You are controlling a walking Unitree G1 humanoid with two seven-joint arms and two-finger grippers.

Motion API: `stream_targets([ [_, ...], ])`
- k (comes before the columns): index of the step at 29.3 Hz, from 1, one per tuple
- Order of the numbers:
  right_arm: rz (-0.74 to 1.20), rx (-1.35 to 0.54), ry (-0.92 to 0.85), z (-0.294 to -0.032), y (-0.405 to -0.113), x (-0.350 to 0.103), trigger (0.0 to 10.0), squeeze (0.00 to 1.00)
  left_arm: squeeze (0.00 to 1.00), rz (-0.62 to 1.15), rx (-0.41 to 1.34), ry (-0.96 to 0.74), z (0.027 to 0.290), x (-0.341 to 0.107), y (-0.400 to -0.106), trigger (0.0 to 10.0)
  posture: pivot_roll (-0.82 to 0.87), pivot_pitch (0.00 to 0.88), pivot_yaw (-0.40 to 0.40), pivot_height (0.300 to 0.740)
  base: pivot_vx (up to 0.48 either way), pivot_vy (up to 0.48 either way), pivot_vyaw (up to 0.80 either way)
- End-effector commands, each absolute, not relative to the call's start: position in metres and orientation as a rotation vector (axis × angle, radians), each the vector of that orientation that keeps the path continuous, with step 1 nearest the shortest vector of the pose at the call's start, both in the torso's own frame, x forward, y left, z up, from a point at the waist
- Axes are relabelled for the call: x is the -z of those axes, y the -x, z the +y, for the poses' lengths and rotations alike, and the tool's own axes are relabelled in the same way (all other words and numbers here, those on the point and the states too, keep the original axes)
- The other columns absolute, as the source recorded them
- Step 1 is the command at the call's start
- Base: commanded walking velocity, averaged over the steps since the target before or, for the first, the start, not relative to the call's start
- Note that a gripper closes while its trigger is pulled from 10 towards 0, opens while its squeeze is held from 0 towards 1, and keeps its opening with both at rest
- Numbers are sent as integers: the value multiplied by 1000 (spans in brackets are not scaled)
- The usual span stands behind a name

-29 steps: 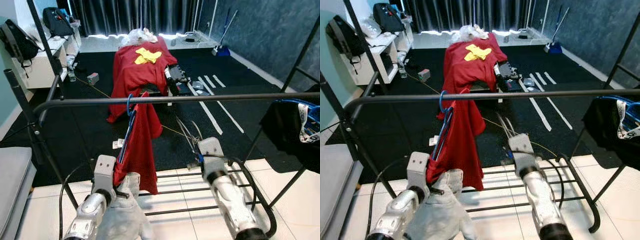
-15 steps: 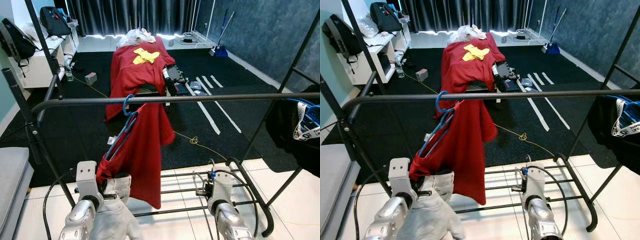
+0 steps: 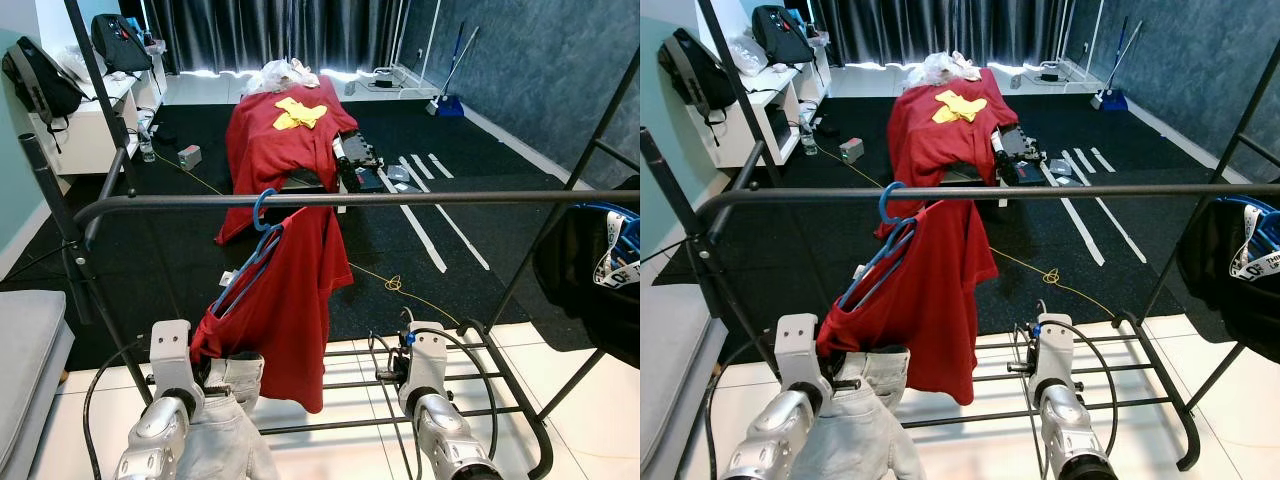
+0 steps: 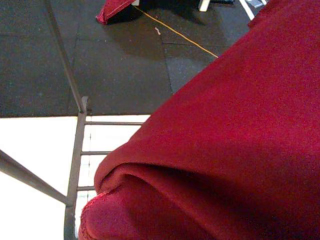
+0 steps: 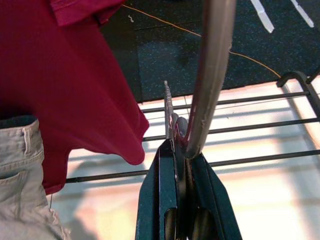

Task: Hang hanger

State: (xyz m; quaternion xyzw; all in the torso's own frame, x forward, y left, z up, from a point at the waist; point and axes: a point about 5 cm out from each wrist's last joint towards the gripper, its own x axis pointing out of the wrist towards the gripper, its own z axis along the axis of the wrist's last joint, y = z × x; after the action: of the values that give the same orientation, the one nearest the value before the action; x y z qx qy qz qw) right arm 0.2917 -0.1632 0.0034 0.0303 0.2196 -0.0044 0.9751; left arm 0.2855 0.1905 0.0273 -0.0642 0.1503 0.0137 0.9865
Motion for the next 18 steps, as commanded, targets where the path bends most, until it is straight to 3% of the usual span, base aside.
stream_targets([
  [1, 448, 4, -76, -160, -289, 0, 10000, 0, 0, 290, -23, 120, 193, -31, -289, 10000, 80, 0, -28, 740, 0, 0, 0],
  [8, 449, -4, -79, -158, -290, 0, 10000, 0, 0, 289, -14, 116, 191, -32, -289, 10000, 77, 0, -25, 740, 0, 0, 0],
  [18, 435, 5, -91, -158, -294, -3, 10000, 0, 0, 290, 37, 95, 182, -35, -295, 10000, 65, 0, -15, 740, -299, 0, 0],
])
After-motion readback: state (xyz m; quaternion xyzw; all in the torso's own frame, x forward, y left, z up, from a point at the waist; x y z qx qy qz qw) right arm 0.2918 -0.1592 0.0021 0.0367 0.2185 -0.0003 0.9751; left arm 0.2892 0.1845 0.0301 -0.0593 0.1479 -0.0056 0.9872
